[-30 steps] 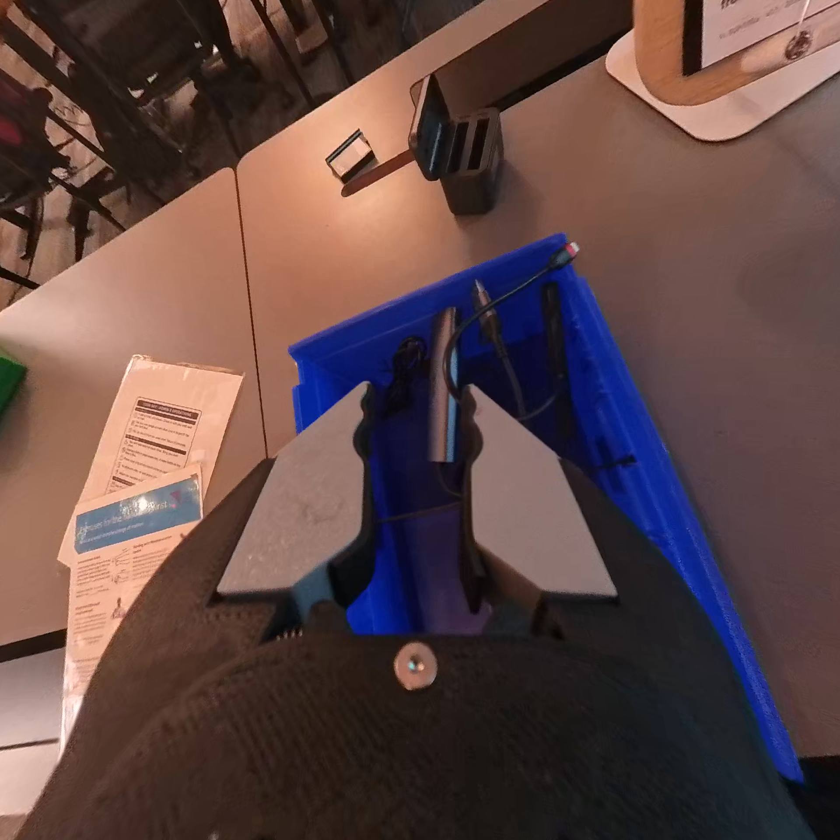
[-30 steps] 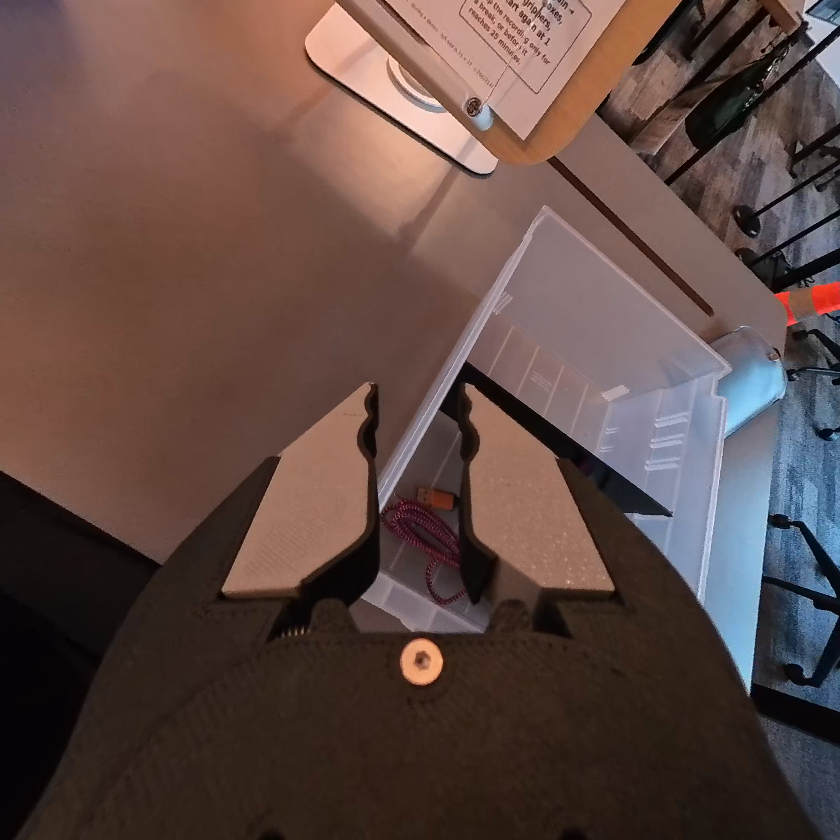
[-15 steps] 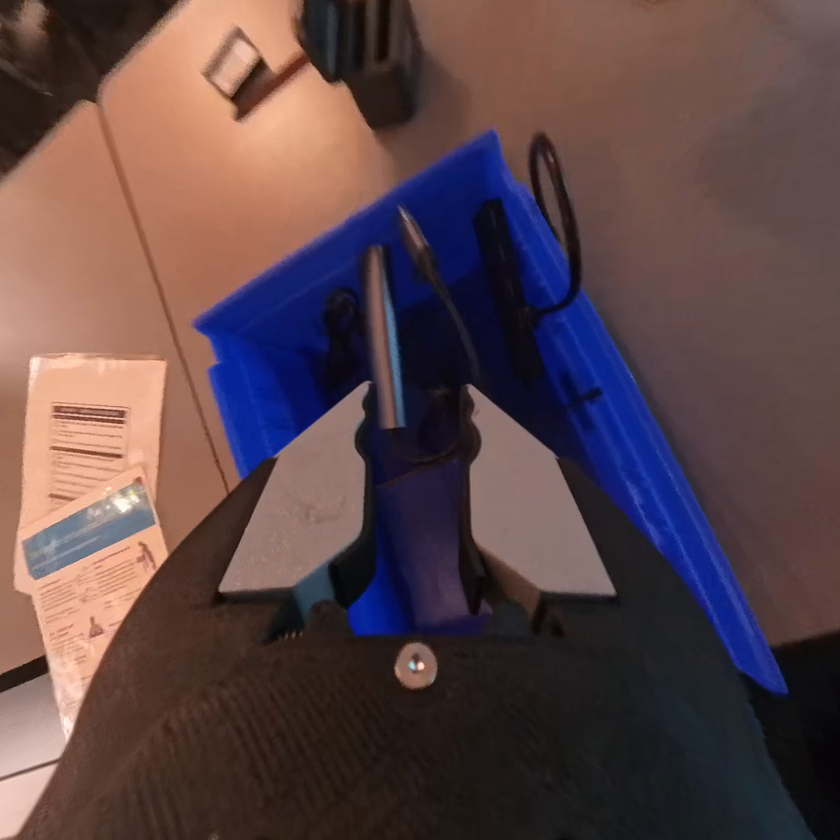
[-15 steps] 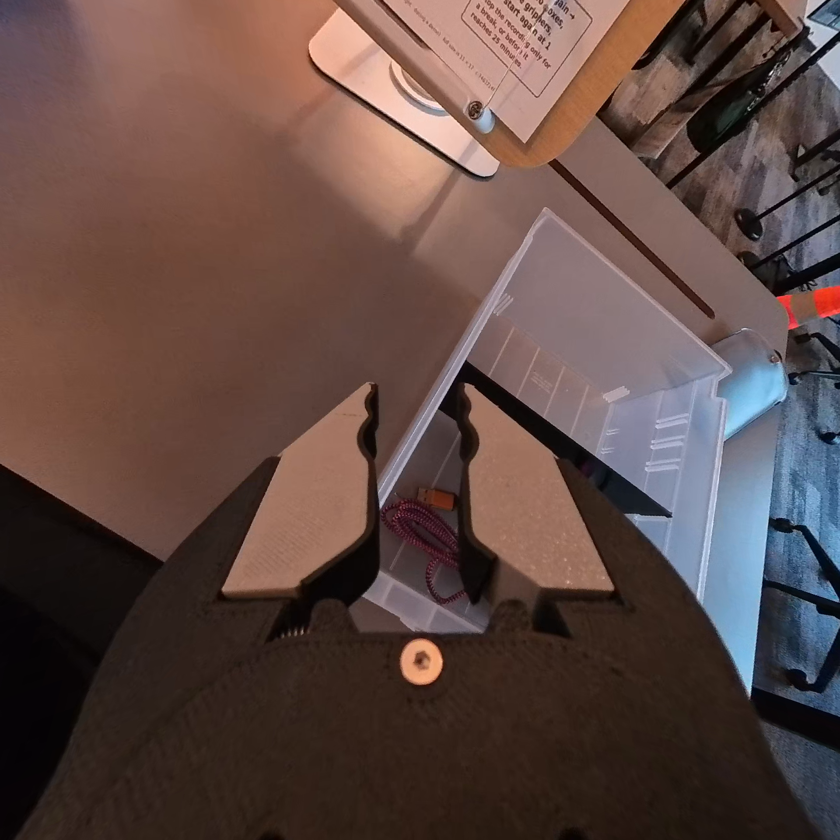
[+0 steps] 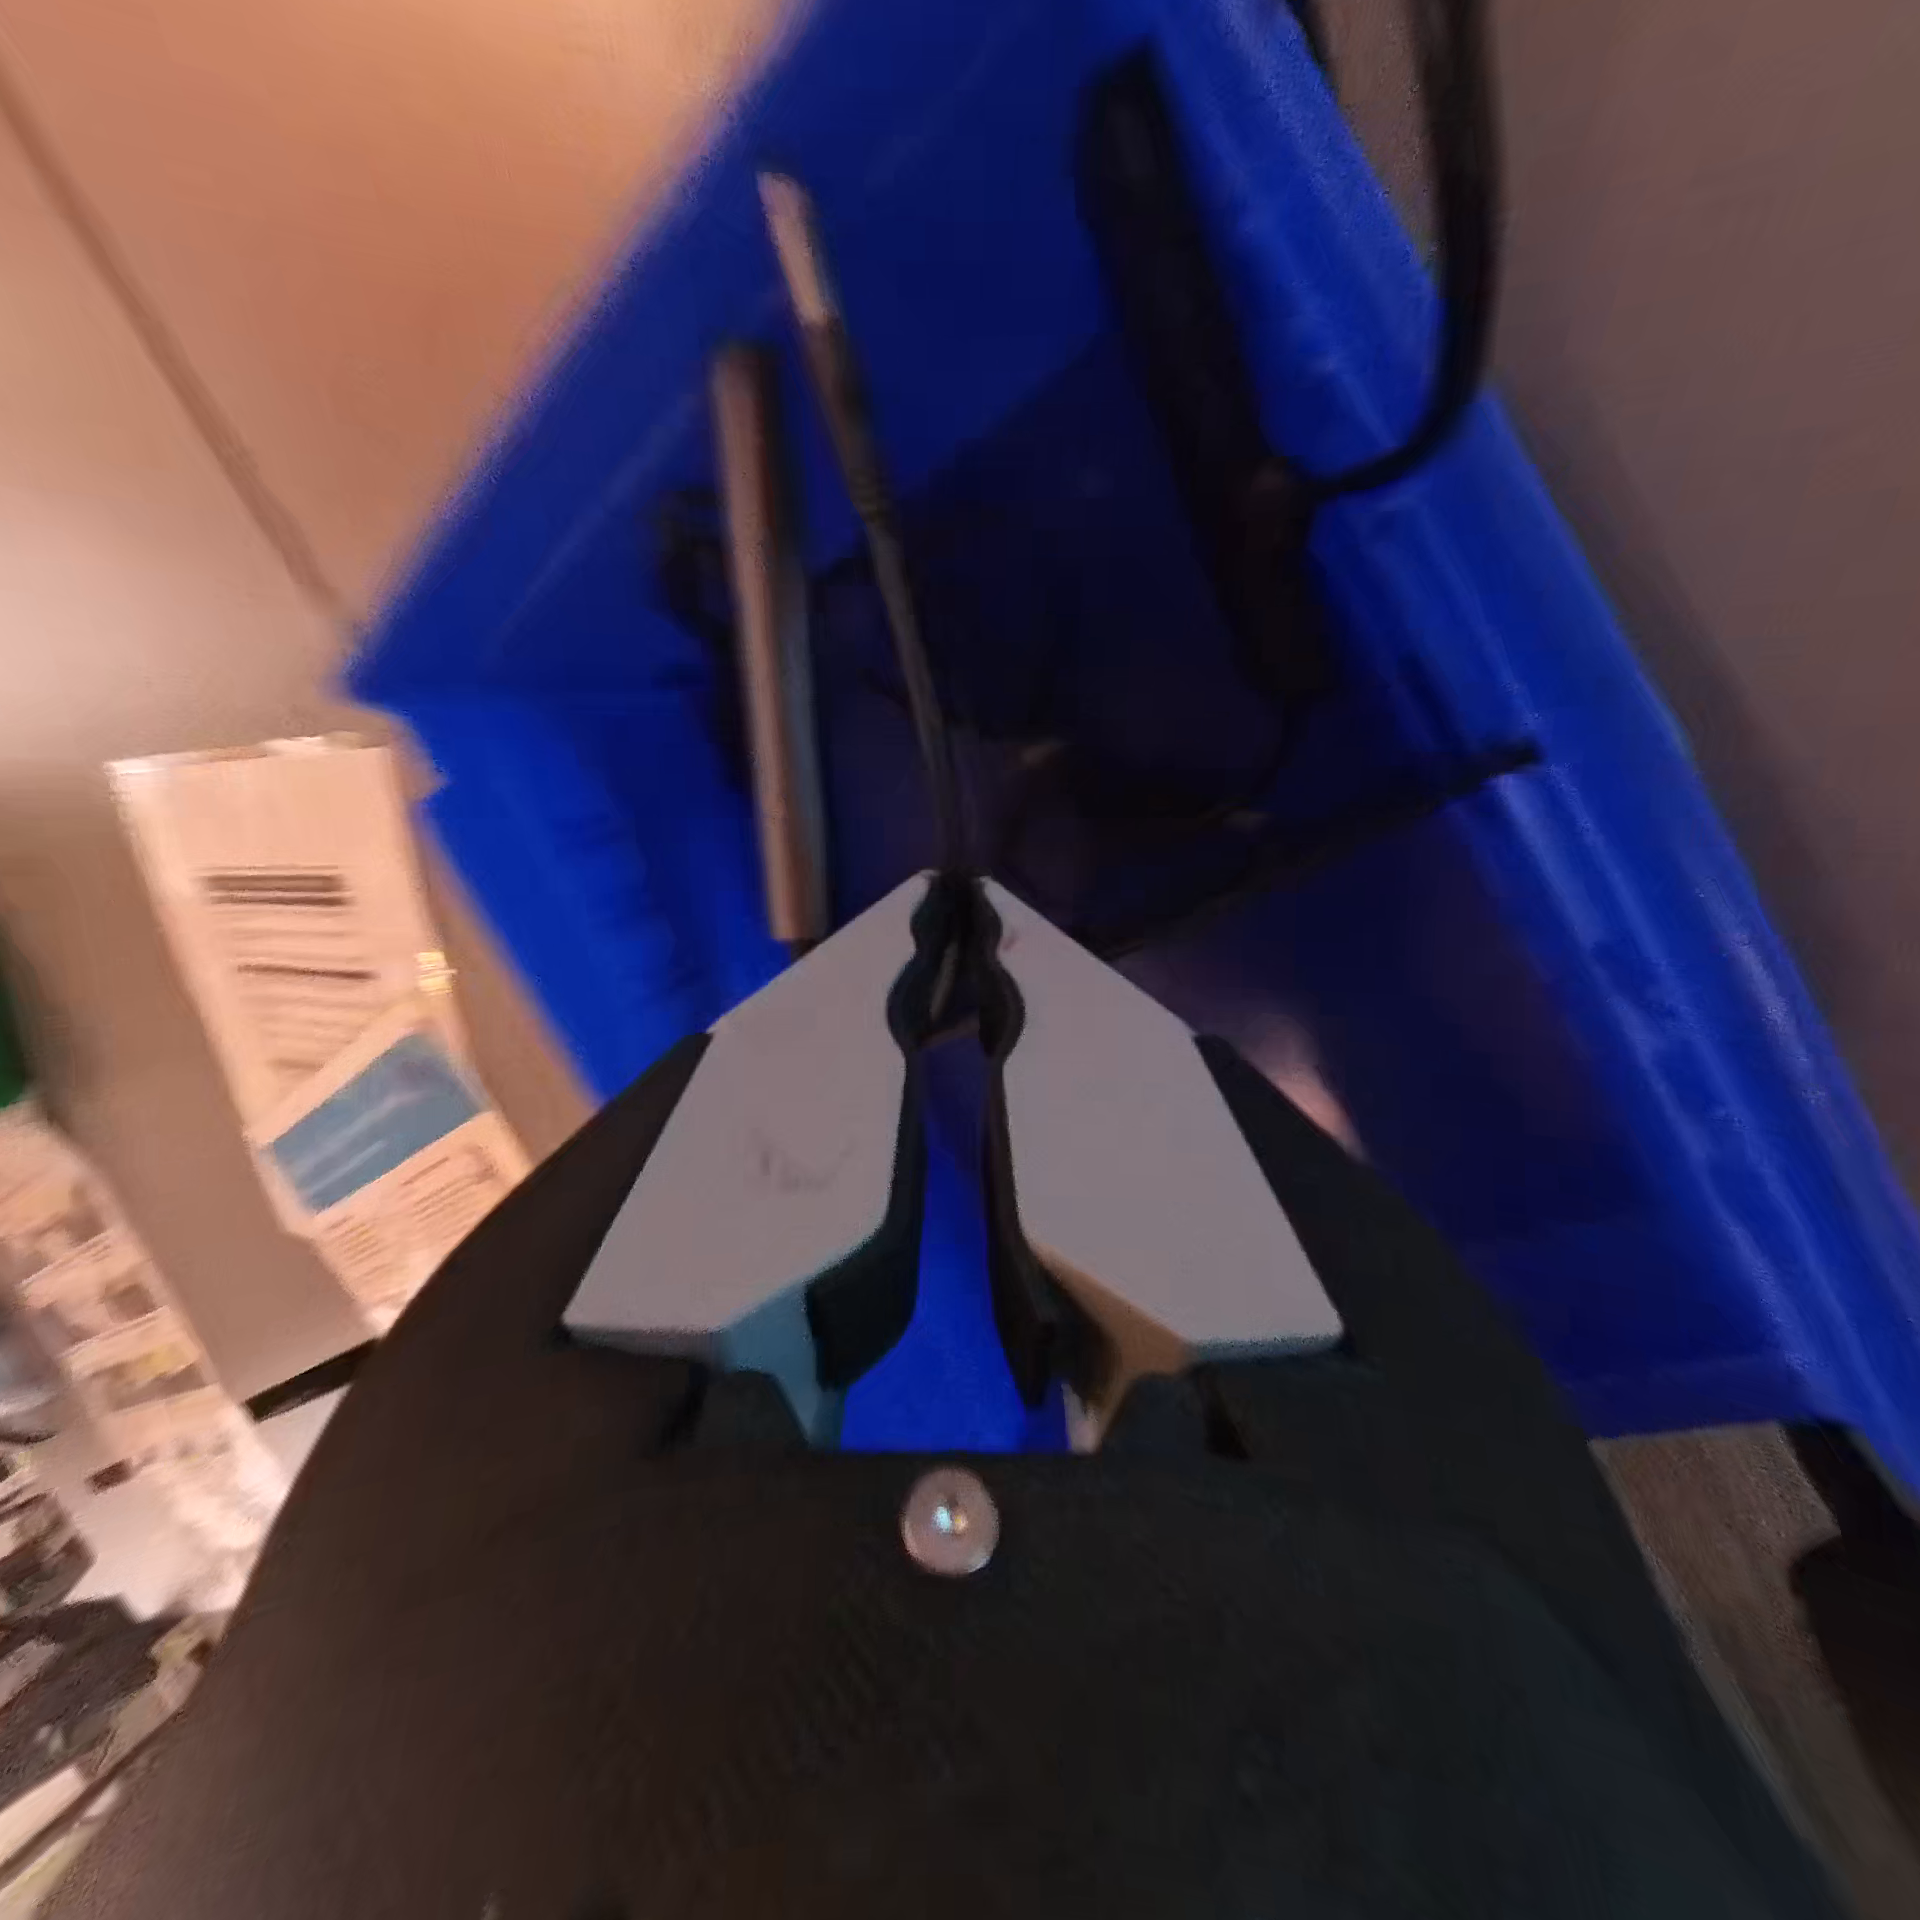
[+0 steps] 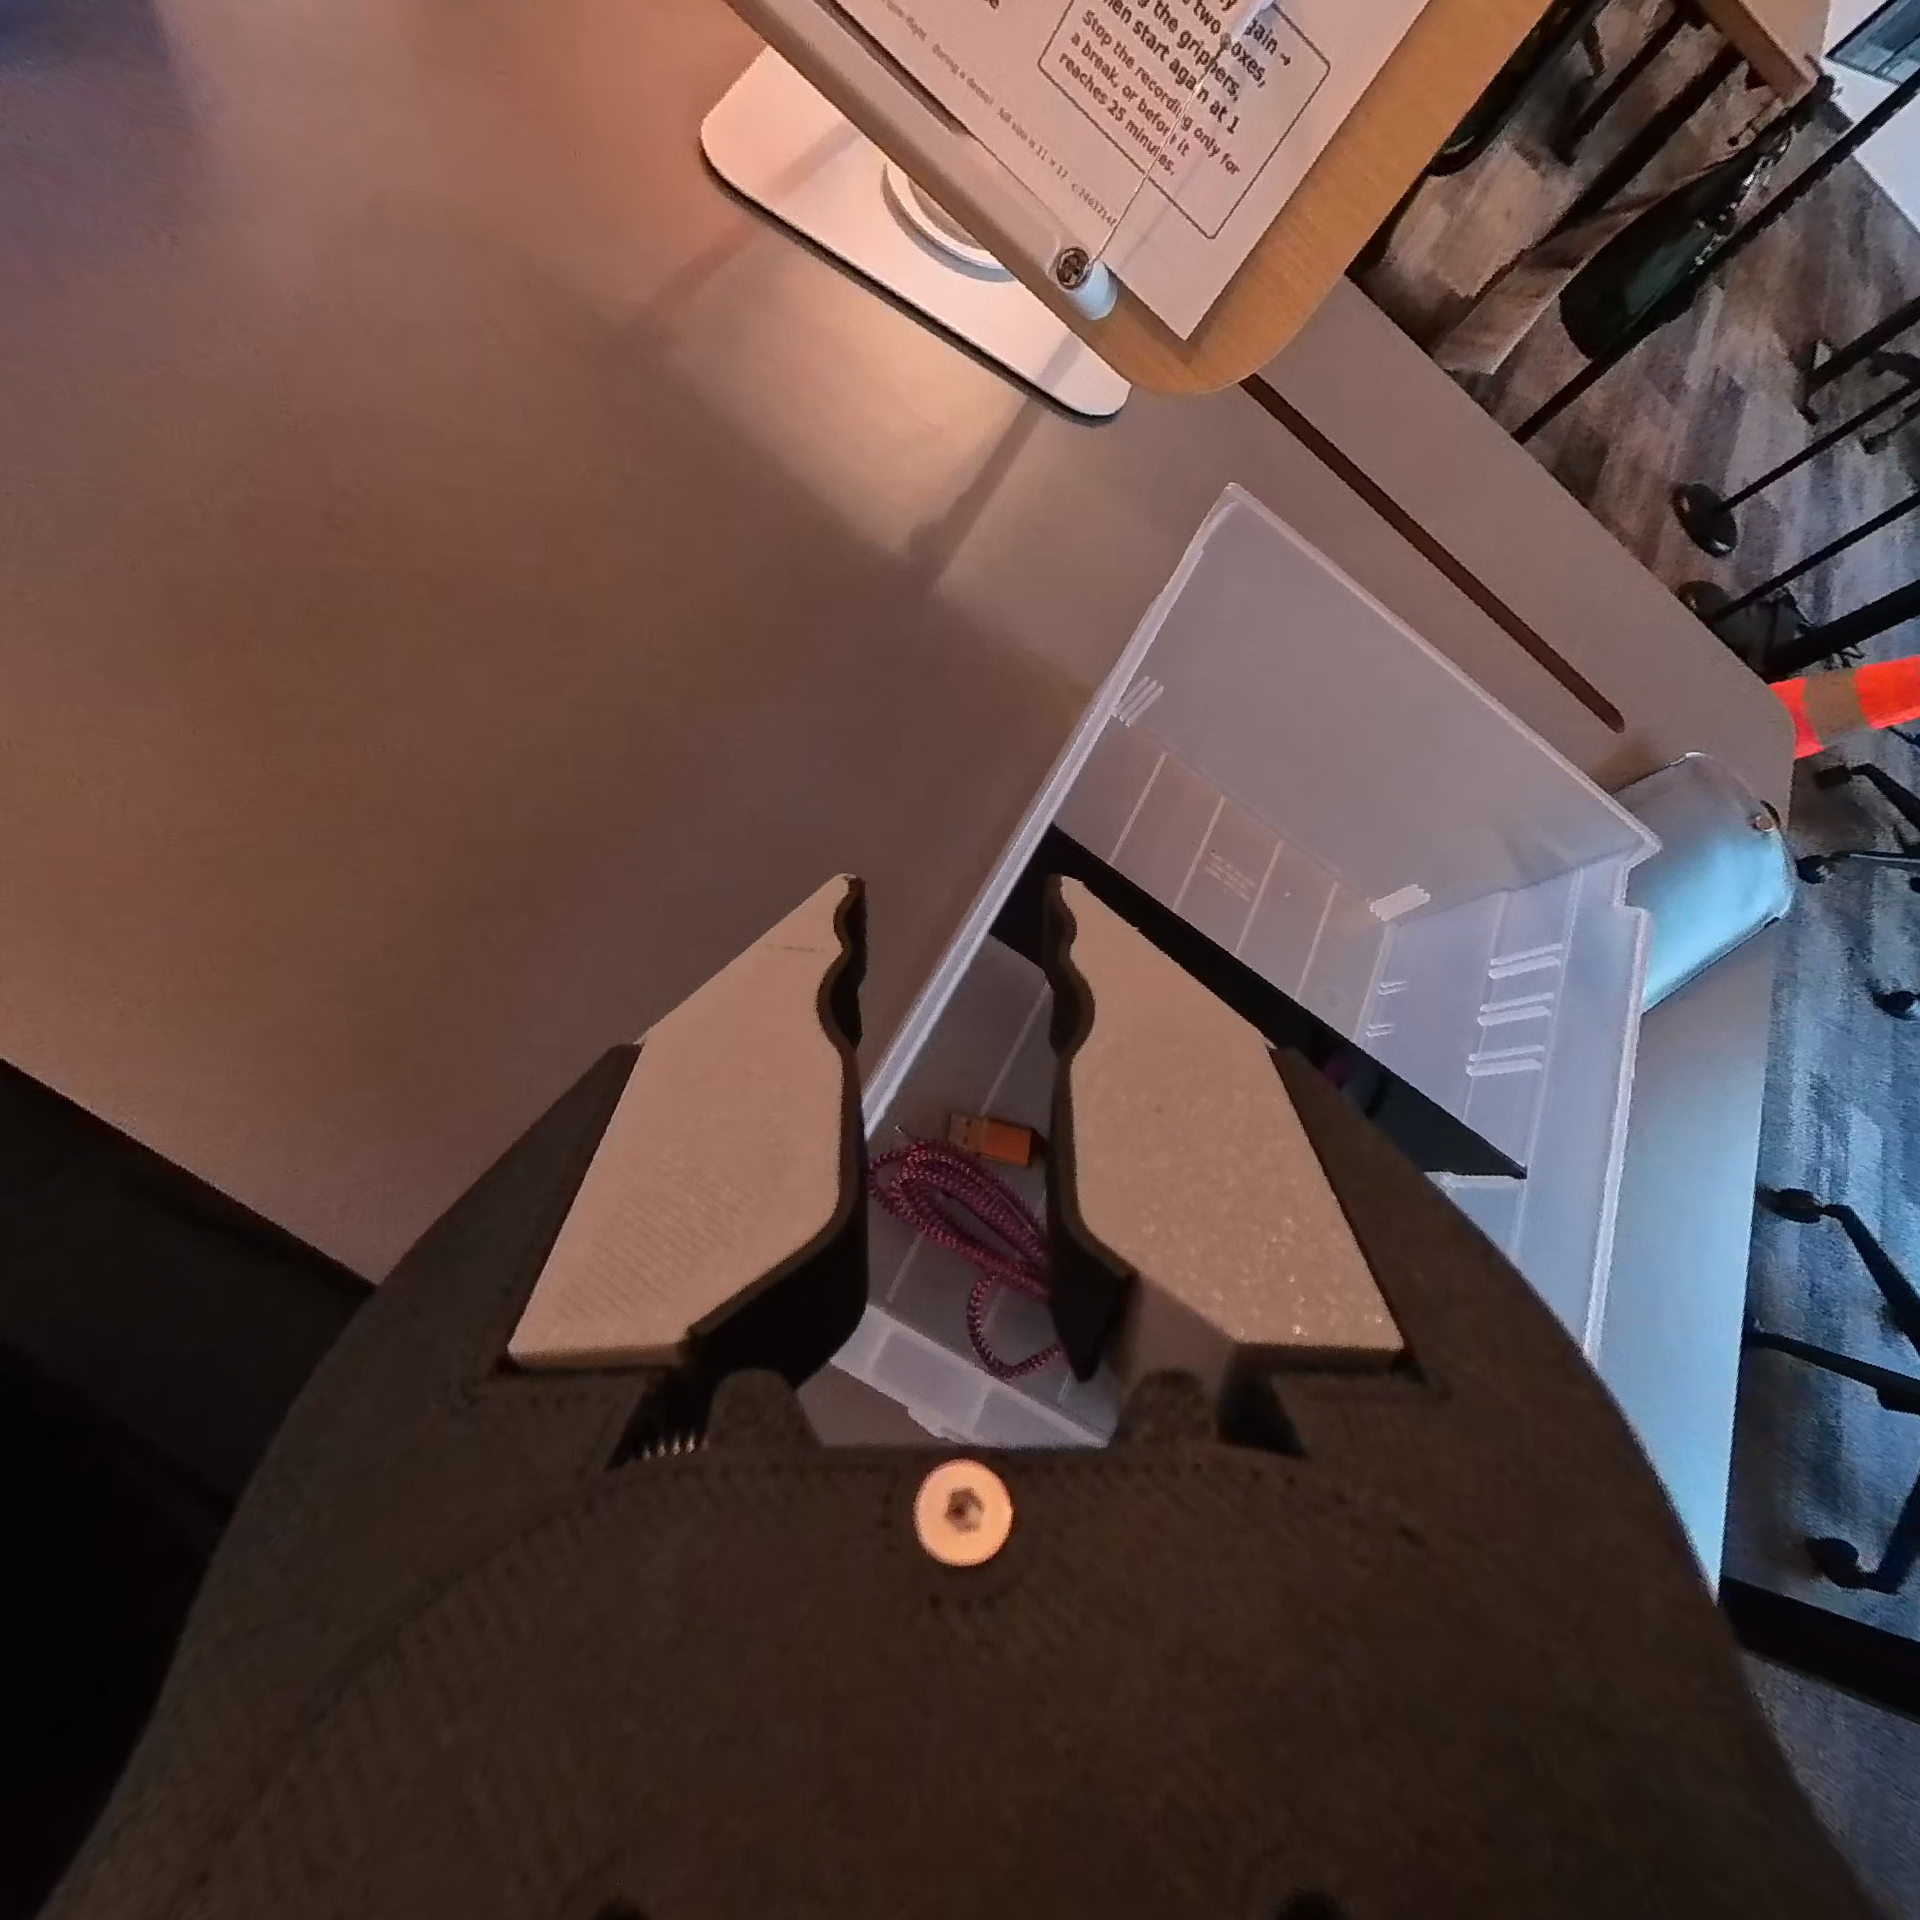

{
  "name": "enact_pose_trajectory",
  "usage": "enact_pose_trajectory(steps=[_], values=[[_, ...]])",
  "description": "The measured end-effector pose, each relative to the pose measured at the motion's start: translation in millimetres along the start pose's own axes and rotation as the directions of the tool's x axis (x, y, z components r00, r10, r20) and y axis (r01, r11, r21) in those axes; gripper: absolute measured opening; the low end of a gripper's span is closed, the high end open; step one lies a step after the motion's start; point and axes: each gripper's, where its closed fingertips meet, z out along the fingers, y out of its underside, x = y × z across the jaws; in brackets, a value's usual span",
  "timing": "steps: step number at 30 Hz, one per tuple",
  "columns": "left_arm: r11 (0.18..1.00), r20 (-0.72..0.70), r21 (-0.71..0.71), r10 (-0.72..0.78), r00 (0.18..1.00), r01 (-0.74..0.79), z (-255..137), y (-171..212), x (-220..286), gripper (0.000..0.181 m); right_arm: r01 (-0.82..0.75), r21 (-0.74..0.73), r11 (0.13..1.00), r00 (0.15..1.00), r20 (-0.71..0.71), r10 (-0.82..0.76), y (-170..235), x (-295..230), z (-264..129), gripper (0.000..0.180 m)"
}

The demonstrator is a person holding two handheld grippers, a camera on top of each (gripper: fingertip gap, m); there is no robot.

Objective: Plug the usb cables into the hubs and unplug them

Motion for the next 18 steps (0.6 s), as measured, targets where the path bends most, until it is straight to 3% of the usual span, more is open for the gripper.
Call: enact_pose_trajectory(steps=[6,9,14,18], values=[[0.939,0.227,0.319,-0.209,0.951,0.130,-96.8,-43.5,-87.2,0.000,0.012,-0.007,1.000,1.000,0.003,-0.011,-0.1,-3.3,2.0,0.031],[0.894,0.302,0.434,-0.264,0.916,0.114,-145.2,-58.6,-111.1,0.000,0.019,-0.006,1.000,1.000,0.004,-0.019,-1.0,-5.4,1.9,0.031],[0.865,0.388,0.501,-0.247,0.888,0.022,-208.1,-86.5,-113.5,0.000,0.021,-0.006,1.000,1.000,0.013,-0.021,-2.3,-9.3,3.7,0.031],[0.823,0.378,0.563,-0.179,0.908,-0.072,-252.3,-122.7,-76.6,0.000,0.029,0.024,0.999,0.997,0.072,-0.030,-9.7,-24.9,3.5,0.032]])
